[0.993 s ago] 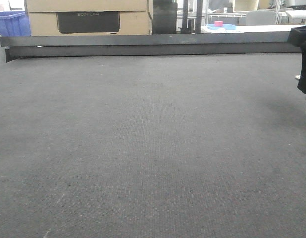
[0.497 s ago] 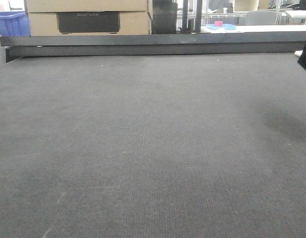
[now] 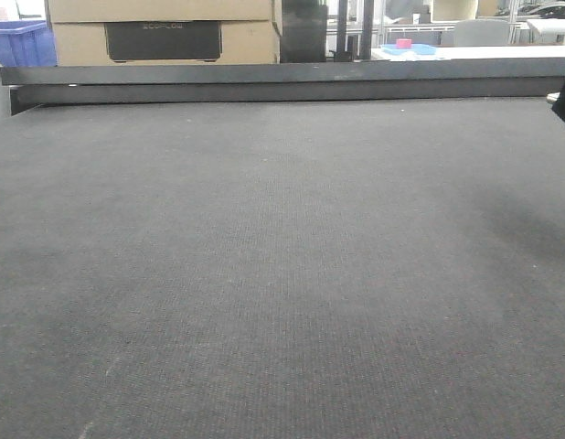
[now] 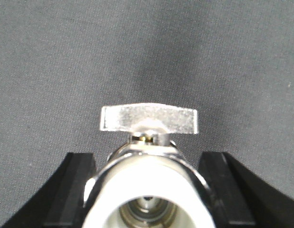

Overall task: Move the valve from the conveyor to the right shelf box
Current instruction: 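Lift both held valves up off the conveyor belt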

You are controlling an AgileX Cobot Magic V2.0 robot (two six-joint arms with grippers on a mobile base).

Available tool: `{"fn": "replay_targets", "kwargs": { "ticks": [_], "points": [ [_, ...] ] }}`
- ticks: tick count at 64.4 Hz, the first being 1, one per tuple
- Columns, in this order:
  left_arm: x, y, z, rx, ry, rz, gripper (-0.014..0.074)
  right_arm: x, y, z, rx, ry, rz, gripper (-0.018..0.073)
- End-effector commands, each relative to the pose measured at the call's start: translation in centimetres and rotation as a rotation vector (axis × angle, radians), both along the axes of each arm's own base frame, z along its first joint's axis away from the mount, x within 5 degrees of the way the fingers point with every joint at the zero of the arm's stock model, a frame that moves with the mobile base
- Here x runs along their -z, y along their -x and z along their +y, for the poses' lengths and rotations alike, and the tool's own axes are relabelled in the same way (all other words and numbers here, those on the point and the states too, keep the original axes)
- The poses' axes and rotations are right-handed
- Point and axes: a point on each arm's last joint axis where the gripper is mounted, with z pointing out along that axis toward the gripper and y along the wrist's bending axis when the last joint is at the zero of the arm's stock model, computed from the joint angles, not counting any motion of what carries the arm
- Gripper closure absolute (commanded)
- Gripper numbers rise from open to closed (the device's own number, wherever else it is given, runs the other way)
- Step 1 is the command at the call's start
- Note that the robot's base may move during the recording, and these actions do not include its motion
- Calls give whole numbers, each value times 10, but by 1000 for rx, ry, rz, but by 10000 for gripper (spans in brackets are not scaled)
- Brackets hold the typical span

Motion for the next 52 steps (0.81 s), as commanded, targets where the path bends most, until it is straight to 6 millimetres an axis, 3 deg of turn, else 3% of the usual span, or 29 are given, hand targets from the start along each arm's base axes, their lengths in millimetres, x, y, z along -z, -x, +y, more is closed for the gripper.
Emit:
{"fn": "replay_targets", "kwargs": {
  "ticks": [1, 24, 31, 37, 49, 52],
  "points": [
    [2, -4, -1, 4, 34, -14, 15, -7, 0, 0, -2, -7, -58, 714],
    [8, -2, 2, 17, 14, 35, 15, -7, 0, 0, -2, -8, -59, 714],
    [8, -2, 3, 21, 1, 38, 52, -7, 0, 0, -2, -8, -62, 714],
    [8, -1, 3, 22, 2, 44, 185, -7, 0, 0, -1, -9, -67, 714],
    [7, 0, 1, 19, 21, 53, 707, -8, -2, 0, 1, -13, -87, 714],
    [3, 0, -1, 13, 39, 39, 708, -8, -2, 0, 1, -14, -89, 714]
  ]
}}
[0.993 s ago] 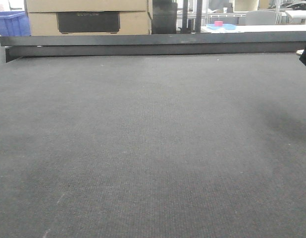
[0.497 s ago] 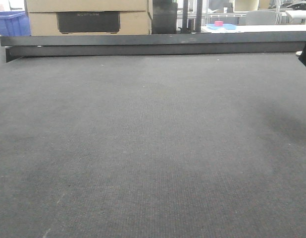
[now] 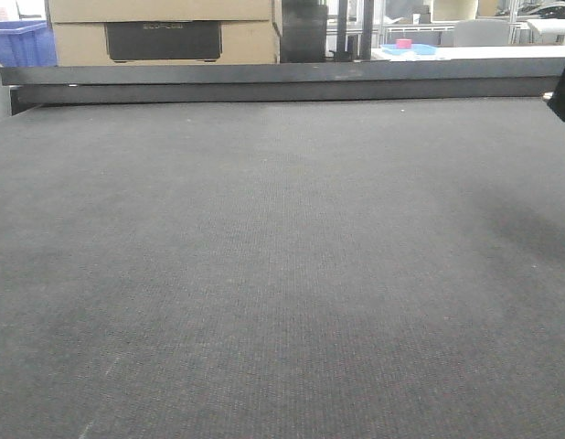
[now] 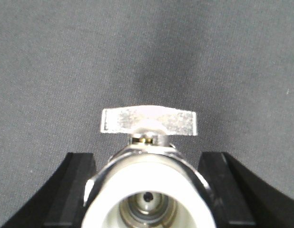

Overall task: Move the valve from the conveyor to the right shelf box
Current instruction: 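Lift both held valves up off the conveyor belt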

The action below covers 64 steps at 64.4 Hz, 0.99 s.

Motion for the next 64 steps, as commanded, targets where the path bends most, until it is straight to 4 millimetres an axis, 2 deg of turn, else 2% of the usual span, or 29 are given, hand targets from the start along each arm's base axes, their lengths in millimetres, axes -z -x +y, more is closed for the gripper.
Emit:
{"fn": "replay_targets", "kwargs": {
  "ticks": [1, 8, 23, 31, 38, 45, 64],
  "points": [
    [-10, 1, -2, -18, 35, -26, 708, -8, 0, 0, -1, -7, -69, 714],
    [-28, 6, -9, -27, 75, -77, 708, -9, 0, 0, -1, -10, -80, 714],
    [-97, 34, -41, 38, 48, -271, 708, -10, -1, -2, 10, -12, -94, 714],
    [-122, 50, -57, 79, 35, -332, 708, -13, -4, -14, 54, -10, -103, 714],
    [-140, 67, -68, 107, 4, -360, 708, -24, -8, -27, 106, -11, -125, 714],
    [-159, 86, -71, 104, -33, -399, 708, -39, -10, -38, 143, -6, -142, 714],
    [-209, 145, -73, 76, -43, -580, 708, -79, -5, -38, 133, -13, -198, 714]
  ]
}}
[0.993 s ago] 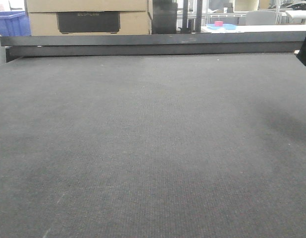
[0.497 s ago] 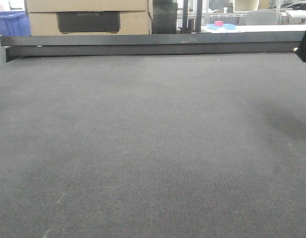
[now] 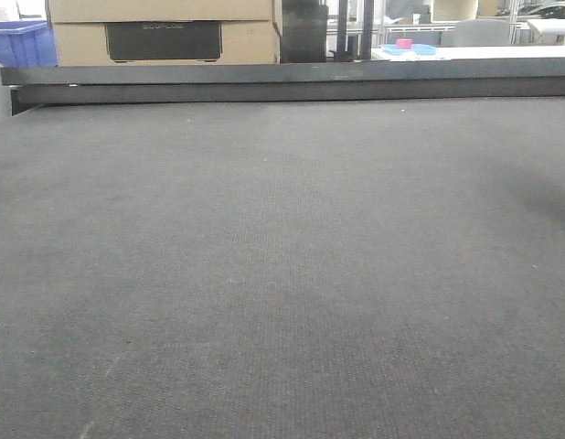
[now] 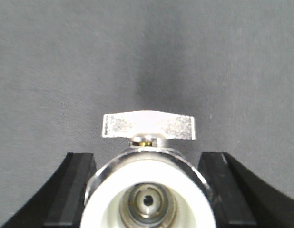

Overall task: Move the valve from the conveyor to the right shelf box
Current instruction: 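Lift both held valves up off the conveyor belt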

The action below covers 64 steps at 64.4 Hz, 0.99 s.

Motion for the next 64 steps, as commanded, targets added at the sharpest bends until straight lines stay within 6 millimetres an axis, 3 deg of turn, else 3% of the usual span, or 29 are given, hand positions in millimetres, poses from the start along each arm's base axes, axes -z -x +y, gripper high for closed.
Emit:
{"fn": "replay_targets", "kwargs": {
  "ticks": [1, 15, 37, 64],
  "points": [
    [-21, 22, -3, -1, 9, -99, 708, -21, 7, -1, -3, 2, -84, 714],
    [-42, 50, -4, -27, 27, -210, 708, -52, 36, -3, 1, -8, -234, 714],
    [-45, 56, -4, -29, 21, -231, 708, -92, 94, -7, 6, -23, -459, 714],
    [-47, 55, -4, -30, 20, -250, 708, -99, 100, -7, 11, -28, -518, 714]
  ]
}}
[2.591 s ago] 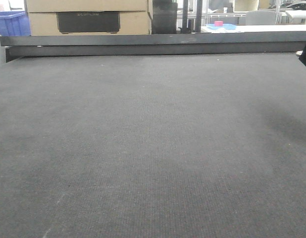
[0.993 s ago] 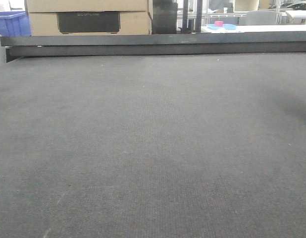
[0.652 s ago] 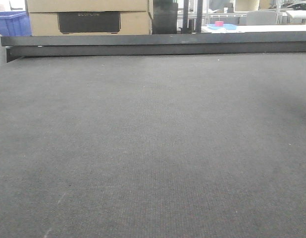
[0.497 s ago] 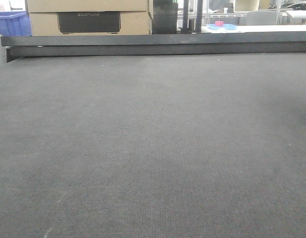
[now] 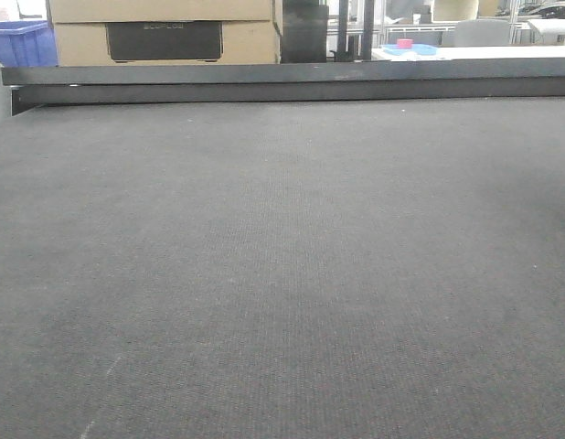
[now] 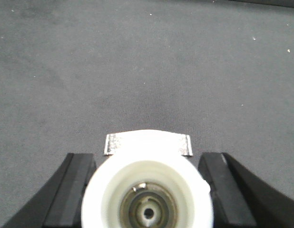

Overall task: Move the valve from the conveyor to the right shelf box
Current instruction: 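Lift both held valves up off the conveyor belt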

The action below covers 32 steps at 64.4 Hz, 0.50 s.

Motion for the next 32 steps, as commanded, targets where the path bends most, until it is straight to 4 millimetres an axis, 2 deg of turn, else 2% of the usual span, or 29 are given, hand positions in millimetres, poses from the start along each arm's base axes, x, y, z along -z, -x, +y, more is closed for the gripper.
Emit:
{"fn": "replay_targets", "kwargs": {
  "ticks": [1, 32],
  "points": [
    [-9, 1, -2, 0, 7, -81, 708, -12, 2, -1, 7, -2, -102, 714],
    [-16, -4, -1, -5, 6, -171, 708, -13, 2, -1, 8, -3, -115, 714]
  ]
}}
